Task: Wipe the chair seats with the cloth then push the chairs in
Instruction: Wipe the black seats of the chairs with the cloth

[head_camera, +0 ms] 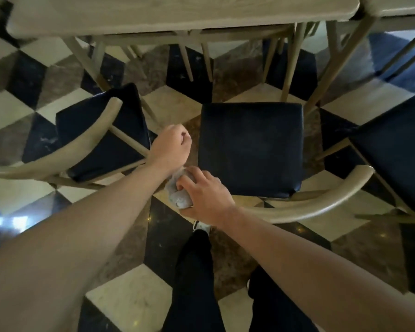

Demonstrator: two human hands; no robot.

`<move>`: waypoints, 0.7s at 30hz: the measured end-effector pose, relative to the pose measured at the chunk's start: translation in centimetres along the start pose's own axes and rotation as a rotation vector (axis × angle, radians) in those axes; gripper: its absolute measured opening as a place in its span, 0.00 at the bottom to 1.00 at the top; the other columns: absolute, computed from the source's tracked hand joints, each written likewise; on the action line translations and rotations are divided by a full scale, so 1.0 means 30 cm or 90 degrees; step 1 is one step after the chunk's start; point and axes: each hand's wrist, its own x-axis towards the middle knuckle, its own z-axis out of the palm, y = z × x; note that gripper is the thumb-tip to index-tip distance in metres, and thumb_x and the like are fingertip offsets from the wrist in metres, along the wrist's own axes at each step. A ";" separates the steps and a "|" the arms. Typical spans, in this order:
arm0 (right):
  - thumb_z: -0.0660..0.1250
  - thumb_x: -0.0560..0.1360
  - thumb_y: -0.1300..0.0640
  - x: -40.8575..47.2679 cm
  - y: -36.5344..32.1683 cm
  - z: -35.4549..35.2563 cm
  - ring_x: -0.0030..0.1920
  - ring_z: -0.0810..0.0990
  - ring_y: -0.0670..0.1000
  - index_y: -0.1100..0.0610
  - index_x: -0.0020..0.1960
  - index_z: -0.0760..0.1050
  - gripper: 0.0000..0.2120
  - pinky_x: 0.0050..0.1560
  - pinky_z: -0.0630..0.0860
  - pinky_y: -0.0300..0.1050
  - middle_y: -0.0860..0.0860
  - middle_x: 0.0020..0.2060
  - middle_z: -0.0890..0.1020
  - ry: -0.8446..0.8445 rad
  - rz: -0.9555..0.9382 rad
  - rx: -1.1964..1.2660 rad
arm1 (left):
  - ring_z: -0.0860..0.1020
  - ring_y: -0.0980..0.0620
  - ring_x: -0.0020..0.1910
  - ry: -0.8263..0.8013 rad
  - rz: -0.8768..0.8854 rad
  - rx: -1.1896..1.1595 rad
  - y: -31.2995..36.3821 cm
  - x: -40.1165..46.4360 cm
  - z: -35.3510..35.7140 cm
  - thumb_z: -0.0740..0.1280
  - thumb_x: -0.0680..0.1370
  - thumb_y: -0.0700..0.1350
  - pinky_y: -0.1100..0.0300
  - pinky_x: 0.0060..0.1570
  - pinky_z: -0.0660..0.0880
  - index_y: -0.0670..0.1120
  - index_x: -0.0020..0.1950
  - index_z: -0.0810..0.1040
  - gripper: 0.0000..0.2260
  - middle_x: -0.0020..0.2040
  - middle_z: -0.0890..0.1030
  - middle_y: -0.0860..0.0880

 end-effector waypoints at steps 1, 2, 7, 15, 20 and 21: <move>0.76 0.69 0.42 -0.074 0.022 -0.011 0.65 0.73 0.59 0.45 0.66 0.66 0.30 0.62 0.75 0.60 0.53 0.71 0.68 -0.008 -0.025 -0.031 | 0.76 0.53 0.44 0.013 -0.011 -0.011 0.016 -0.039 0.019 0.59 0.83 0.47 0.60 0.42 0.68 0.48 0.50 0.76 0.07 0.50 0.77 0.49; 0.77 0.69 0.43 -0.134 0.036 -0.013 0.65 0.72 0.59 0.45 0.65 0.67 0.30 0.63 0.74 0.60 0.53 0.71 0.67 -0.010 -0.046 -0.065 | 0.75 0.55 0.42 0.022 -0.029 -0.012 0.021 -0.068 0.034 0.59 0.83 0.47 0.62 0.40 0.67 0.48 0.51 0.76 0.07 0.49 0.76 0.50; 0.76 0.70 0.47 -0.227 0.062 -0.029 0.66 0.70 0.63 0.45 0.66 0.70 0.27 0.67 0.70 0.63 0.56 0.72 0.66 -0.029 -0.087 -0.139 | 0.76 0.50 0.47 0.051 -0.106 -0.016 0.050 -0.186 0.073 0.58 0.83 0.50 0.55 0.43 0.71 0.45 0.55 0.77 0.12 0.53 0.75 0.48; 0.75 0.71 0.45 -0.048 0.020 -0.007 0.65 0.69 0.60 0.48 0.76 0.67 0.37 0.66 0.72 0.61 0.53 0.71 0.67 -0.061 -0.002 -0.069 | 0.75 0.53 0.45 0.066 -0.066 -0.019 0.049 -0.267 0.077 0.57 0.83 0.51 0.57 0.44 0.68 0.49 0.50 0.74 0.09 0.51 0.75 0.49; 0.77 0.69 0.49 -0.270 0.149 -0.114 0.61 0.73 0.60 0.45 0.62 0.70 0.26 0.60 0.75 0.62 0.53 0.69 0.69 -0.100 -0.110 -0.088 | 0.75 0.53 0.46 -0.015 -0.040 -0.055 0.141 -0.268 0.133 0.59 0.83 0.51 0.58 0.45 0.69 0.49 0.52 0.77 0.09 0.50 0.75 0.51; 0.77 0.69 0.51 -0.340 0.190 -0.135 0.62 0.72 0.60 0.45 0.61 0.72 0.24 0.60 0.74 0.62 0.54 0.69 0.69 -0.098 -0.142 -0.127 | 0.75 0.54 0.45 -0.024 -0.029 -0.058 0.170 -0.266 0.158 0.60 0.82 0.50 0.60 0.43 0.68 0.49 0.52 0.77 0.08 0.50 0.75 0.51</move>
